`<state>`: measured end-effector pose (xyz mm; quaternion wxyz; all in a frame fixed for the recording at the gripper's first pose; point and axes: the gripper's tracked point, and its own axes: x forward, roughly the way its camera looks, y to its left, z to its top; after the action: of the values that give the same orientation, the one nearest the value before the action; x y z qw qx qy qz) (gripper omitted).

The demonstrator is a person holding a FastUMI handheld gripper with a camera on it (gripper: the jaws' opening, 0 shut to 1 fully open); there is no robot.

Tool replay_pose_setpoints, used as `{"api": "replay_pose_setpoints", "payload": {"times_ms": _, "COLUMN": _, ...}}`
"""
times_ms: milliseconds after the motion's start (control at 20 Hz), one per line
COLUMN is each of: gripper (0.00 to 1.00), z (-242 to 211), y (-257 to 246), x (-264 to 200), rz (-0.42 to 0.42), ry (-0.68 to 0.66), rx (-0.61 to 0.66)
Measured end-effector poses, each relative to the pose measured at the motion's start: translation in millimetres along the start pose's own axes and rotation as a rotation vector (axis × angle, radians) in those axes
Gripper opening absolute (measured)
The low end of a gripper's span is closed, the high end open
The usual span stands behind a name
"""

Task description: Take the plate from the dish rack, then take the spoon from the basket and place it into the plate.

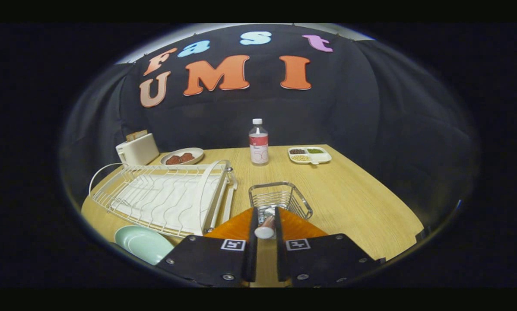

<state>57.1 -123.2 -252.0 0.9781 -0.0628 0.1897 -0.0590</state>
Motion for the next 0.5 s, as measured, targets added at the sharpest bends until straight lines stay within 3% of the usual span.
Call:
{"api": "replay_pose_setpoints", "payload": {"times_ms": 100, "gripper": 0.12, "z": 5, "y": 1, "x": -5, "rz": 0.004, "ry": -0.008, "rx": 0.005}}
{"api": "replay_pose_setpoints", "payload": {"times_ms": 500, "gripper": 0.1, "z": 50, "y": -13, "x": -48, "rz": -0.051, "ry": -0.086, "rx": -0.016}}
